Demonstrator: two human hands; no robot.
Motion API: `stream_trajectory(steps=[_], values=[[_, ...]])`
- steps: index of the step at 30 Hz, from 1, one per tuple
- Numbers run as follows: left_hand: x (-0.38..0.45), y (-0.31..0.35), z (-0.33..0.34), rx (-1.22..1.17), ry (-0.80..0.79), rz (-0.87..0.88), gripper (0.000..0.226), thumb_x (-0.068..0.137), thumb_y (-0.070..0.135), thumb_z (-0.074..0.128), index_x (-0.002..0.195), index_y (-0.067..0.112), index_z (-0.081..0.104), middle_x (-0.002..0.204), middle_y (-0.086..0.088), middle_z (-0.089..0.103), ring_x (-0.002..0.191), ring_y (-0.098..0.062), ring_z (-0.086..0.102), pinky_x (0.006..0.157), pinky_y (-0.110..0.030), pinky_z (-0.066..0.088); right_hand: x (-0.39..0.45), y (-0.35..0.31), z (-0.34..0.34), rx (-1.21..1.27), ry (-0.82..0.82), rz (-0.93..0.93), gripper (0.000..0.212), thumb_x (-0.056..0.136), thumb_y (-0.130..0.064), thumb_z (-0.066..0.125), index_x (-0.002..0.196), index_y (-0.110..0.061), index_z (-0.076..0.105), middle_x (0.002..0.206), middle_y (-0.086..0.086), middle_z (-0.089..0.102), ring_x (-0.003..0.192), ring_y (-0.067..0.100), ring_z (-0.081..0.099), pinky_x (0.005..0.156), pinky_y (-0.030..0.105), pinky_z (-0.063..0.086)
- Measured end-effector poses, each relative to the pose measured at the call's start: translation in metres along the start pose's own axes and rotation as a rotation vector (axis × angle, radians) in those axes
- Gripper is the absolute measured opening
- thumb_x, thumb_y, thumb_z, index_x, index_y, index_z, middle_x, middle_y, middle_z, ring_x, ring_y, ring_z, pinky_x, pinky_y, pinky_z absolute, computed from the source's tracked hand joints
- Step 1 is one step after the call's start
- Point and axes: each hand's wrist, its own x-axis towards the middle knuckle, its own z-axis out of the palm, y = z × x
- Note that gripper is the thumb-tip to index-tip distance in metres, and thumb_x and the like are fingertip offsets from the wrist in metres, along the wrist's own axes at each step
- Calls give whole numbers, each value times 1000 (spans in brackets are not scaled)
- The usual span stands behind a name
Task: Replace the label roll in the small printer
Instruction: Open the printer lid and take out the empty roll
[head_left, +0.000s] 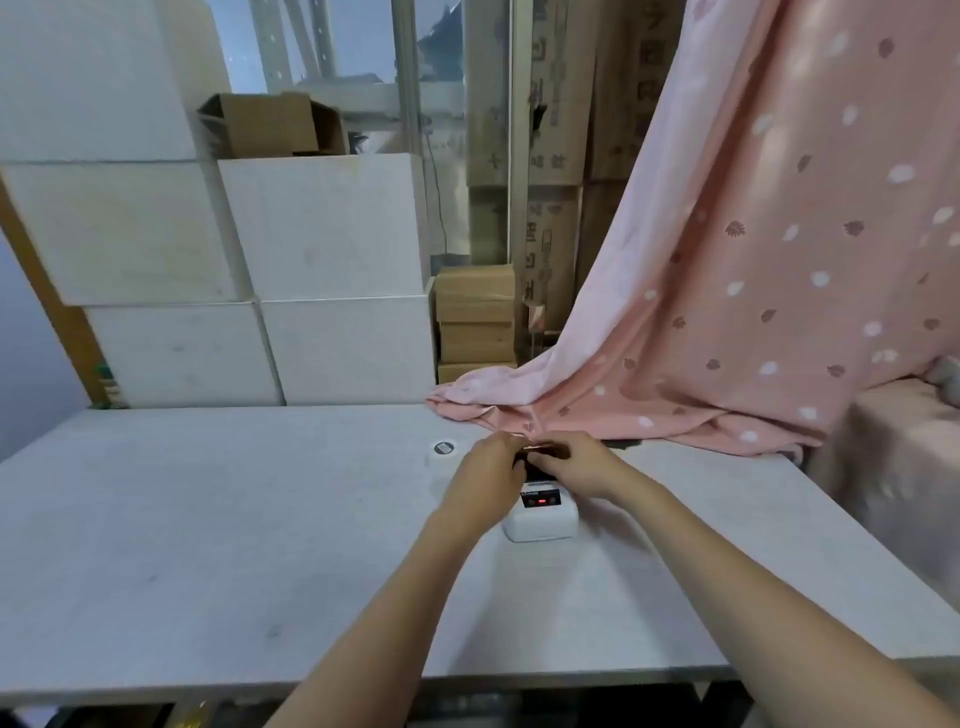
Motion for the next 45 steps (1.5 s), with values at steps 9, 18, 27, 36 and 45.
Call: stream_trajectory(steps=[9,18,27,36,45], values=[[-42,-1,16,-242,116,-65,58,88,48,65,138,26,48,136,11,38,123,0,40,104,-18,33,-13,5,4,290,81,71,28,87,-35,77,113,-26,70,115,1,70,109,18,69,96,31,53],[-55,0,37,-219,119,-191,105,68,60,76,151,16,29,138,3,39,133,-14,32,111,-32,35,-38,2,17,362,308,240,34,84,-40,78,104,-19,59,109,0,65,100,17,66,81,31,52],[-56,-11,16,-532,34,-217,64,57,36,89,112,41,57,115,9,59,100,1,62,86,-34,58,-87,5,16,367,155,48,51,87,-18,70,132,-32,50,128,-12,58,112,5,61,76,14,48],[-55,-19,19,-497,38,-234,87,55,51,87,131,29,52,126,13,50,118,-4,53,100,-26,46,-92,7,30,331,166,-24,84,79,-14,74,151,-35,38,147,-21,41,134,-6,41,103,21,41],[-58,-14,13,-517,54,-220,66,59,47,92,116,37,60,117,14,58,107,5,58,92,-21,49,-92,10,28,261,137,-49,82,79,-22,74,150,-41,37,148,-22,37,136,2,42,109,31,44]])
